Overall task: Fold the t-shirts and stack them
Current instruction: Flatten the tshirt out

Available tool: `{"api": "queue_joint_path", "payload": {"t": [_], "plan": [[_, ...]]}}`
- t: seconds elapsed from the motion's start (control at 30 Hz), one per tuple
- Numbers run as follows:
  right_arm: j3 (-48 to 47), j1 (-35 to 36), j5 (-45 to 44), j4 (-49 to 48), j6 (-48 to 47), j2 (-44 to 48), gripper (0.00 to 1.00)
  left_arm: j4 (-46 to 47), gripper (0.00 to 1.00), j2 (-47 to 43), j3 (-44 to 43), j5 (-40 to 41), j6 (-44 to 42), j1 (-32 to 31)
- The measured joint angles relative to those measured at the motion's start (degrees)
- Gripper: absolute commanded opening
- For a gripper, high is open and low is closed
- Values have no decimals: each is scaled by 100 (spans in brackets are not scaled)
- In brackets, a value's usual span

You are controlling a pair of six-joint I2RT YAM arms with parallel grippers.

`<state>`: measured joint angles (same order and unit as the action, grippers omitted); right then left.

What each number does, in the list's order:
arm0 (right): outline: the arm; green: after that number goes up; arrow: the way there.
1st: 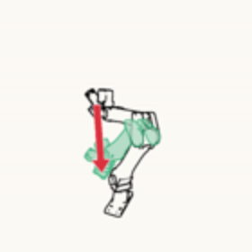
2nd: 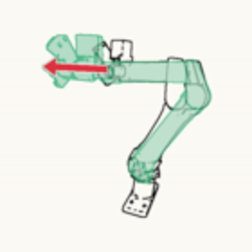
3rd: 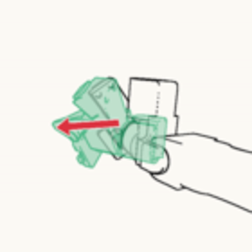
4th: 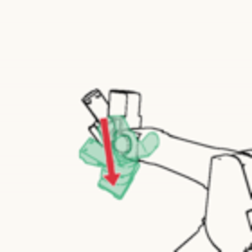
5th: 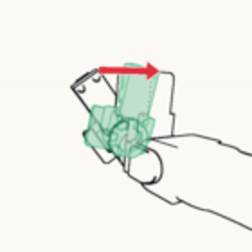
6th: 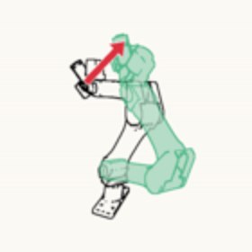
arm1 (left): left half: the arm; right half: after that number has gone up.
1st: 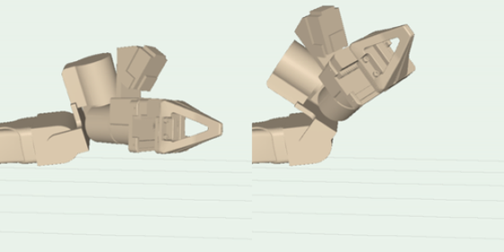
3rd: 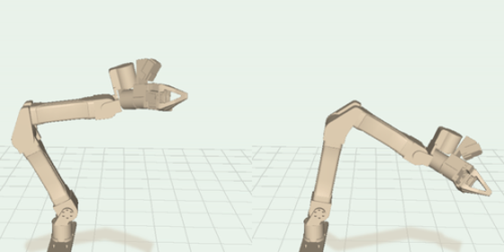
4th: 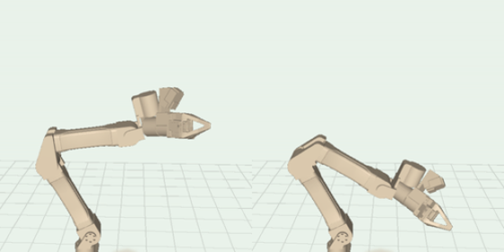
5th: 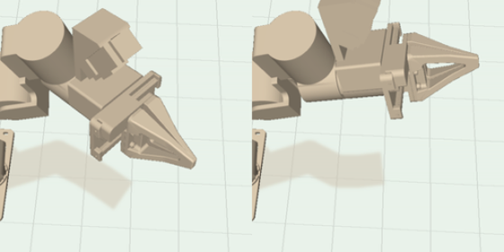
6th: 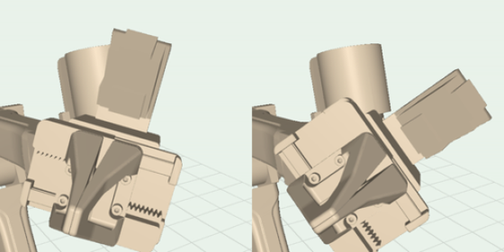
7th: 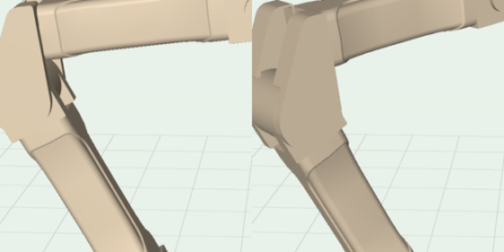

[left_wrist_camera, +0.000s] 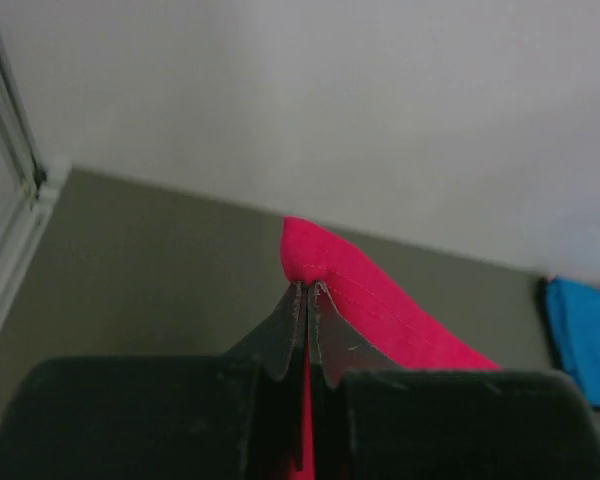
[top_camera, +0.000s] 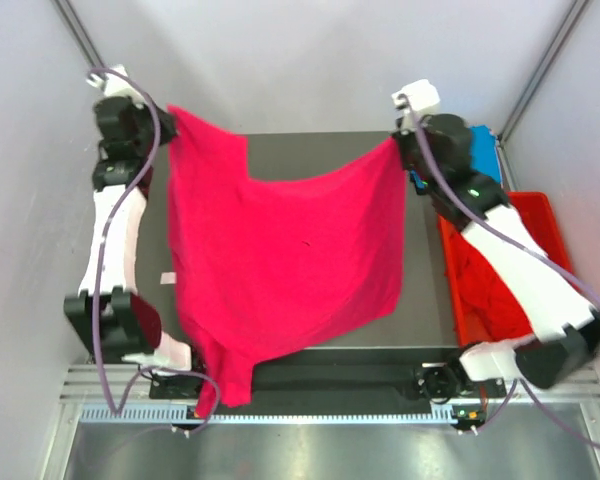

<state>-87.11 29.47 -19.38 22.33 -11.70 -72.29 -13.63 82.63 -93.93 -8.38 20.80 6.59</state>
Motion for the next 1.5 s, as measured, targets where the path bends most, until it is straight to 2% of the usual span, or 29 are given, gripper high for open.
{"api": "queue_joint_path", "payload": {"t": [0.1,0.23,0.5,0.63,0.73,0.83,0.93,1.03,1.2,1.5], "plan": [[271,-258,273,-256,-13,-817,0,186,0,695,627,-42,-59,0],[203,-691,741,-660,68,-2192,0,623,0,1810,702,-170,-164,0],[-1534,-1257,1475,-831,385,-4953,0,1593,0,3965,-170,-479,-219,0],[-2535,-1357,1545,-824,595,-5705,0,1996,0,4566,-704,-575,-179,-4],[-2761,-1390,1613,-1178,796,-5838,0,2181,0,4830,-1156,-546,-179,-11],[-2542,-1401,1685,-1773,994,-5731,0,2339,0,4837,-1241,-485,-212,-15],[-2500,-1401,1746,-1847,1086,-5602,0,2413,0,4653,-1115,-389,-243,-17],[-2385,-1401,1775,-1810,1106,-5241,0,2382,0,4103,-693,-229,-256,-26],[-1856,-1399,1812,-1438,1056,-3775,0,2317,0,2485,-55,-11,-267,-37],[-754,-1244,1799,-1005,984,-186,0,2430,0,-1241,719,522,-507,-63]]}}
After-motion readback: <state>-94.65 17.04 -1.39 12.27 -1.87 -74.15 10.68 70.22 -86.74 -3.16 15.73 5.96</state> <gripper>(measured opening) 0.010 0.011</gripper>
